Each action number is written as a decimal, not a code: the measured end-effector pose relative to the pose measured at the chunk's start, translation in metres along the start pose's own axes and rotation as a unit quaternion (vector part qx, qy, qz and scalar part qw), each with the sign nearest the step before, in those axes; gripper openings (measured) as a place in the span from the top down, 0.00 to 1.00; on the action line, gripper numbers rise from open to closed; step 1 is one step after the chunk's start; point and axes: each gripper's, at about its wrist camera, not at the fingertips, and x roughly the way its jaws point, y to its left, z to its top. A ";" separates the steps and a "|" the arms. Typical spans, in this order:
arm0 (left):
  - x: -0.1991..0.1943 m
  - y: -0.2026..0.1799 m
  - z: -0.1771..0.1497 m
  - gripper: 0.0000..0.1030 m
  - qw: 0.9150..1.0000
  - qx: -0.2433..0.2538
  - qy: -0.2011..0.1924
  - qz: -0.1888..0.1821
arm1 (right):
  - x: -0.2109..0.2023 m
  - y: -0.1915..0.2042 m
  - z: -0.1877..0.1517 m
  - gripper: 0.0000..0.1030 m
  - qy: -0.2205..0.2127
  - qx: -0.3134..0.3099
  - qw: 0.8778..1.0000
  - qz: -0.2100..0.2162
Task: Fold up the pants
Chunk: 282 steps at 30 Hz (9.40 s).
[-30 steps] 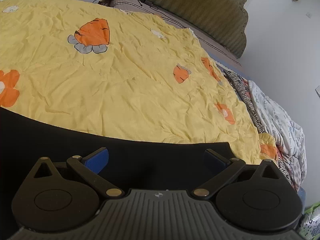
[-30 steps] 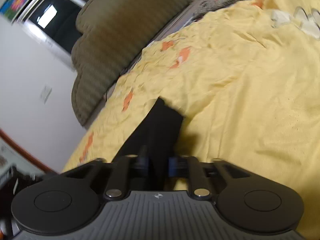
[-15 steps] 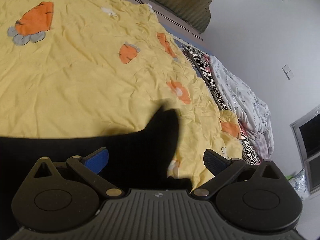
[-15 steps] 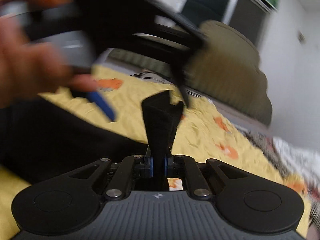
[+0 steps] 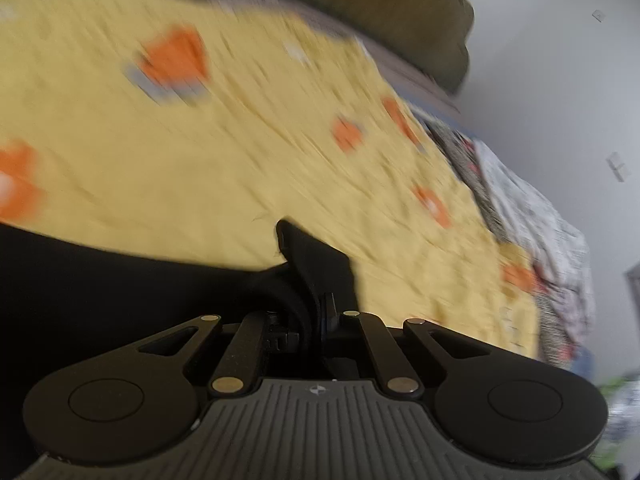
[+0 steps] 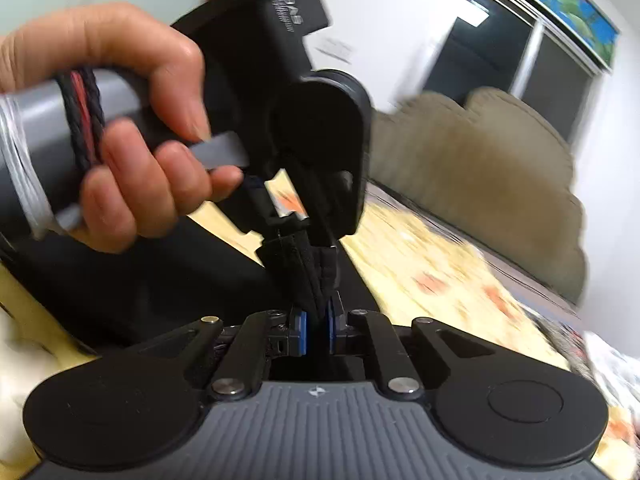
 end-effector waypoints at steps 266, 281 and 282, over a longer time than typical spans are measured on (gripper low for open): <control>-0.043 -0.022 -0.101 0.75 0.913 0.258 -0.157 0.274 | 0.133 -0.087 0.033 0.73 0.101 0.408 0.849 0.321; -0.044 -0.047 -0.102 0.75 0.913 0.262 -0.146 0.276 | 0.133 -0.093 0.029 0.73 0.102 0.403 0.853 0.314; -0.044 -0.048 -0.103 0.75 0.913 0.262 -0.146 0.275 | 0.132 -0.094 0.029 0.73 0.101 0.403 0.854 0.313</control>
